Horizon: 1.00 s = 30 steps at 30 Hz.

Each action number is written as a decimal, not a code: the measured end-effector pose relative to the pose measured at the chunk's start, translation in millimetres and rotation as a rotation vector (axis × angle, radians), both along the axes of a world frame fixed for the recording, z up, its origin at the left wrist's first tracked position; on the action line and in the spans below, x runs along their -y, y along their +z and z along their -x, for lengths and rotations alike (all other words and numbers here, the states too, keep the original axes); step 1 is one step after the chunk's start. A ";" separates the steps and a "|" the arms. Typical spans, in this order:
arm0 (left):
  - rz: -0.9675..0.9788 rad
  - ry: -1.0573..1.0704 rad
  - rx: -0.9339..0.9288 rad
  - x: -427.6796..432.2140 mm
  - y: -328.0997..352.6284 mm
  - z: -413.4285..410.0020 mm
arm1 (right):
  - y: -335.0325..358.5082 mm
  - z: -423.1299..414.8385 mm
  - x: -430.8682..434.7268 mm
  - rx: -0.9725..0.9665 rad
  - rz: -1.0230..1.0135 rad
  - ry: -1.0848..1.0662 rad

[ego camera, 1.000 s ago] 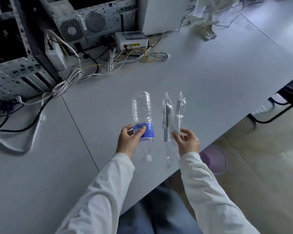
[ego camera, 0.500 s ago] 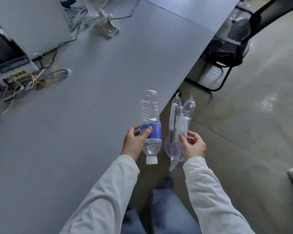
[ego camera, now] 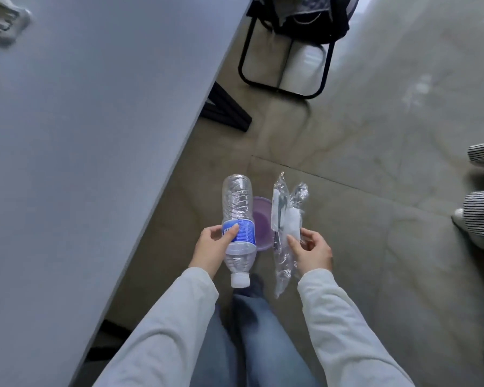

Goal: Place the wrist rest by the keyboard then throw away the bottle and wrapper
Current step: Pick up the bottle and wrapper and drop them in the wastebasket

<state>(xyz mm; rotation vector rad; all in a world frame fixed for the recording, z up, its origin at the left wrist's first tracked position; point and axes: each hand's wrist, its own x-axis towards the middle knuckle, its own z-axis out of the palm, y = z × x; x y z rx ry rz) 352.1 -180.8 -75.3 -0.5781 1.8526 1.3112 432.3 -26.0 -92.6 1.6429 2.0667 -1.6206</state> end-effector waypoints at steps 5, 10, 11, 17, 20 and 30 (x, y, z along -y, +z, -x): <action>0.035 -0.021 0.077 -9.9 -43.9 -1.3 | -37.4 -16.5 -2.6 0.093 0.071 -0.035; 0.068 -0.072 0.128 -16.7 -124.8 3.2 | -112.3 -20.0 -0.8 0.167 0.132 -0.046; 0.074 -0.086 0.141 -18.1 -145.9 5.3 | -131.8 -18.5 -0.8 0.178 0.134 -0.046; 0.099 -0.128 0.173 -30.9 -279.7 19.8 | -270.3 4.9 -7.6 0.274 0.159 -0.001; 0.157 -0.174 0.166 -37.9 -336.4 25.3 | -335.2 16.0 -12.9 0.334 0.171 0.004; 0.229 -0.329 0.108 -52.8 -408.4 49.7 | -410.3 44.4 -29.0 0.380 0.207 0.053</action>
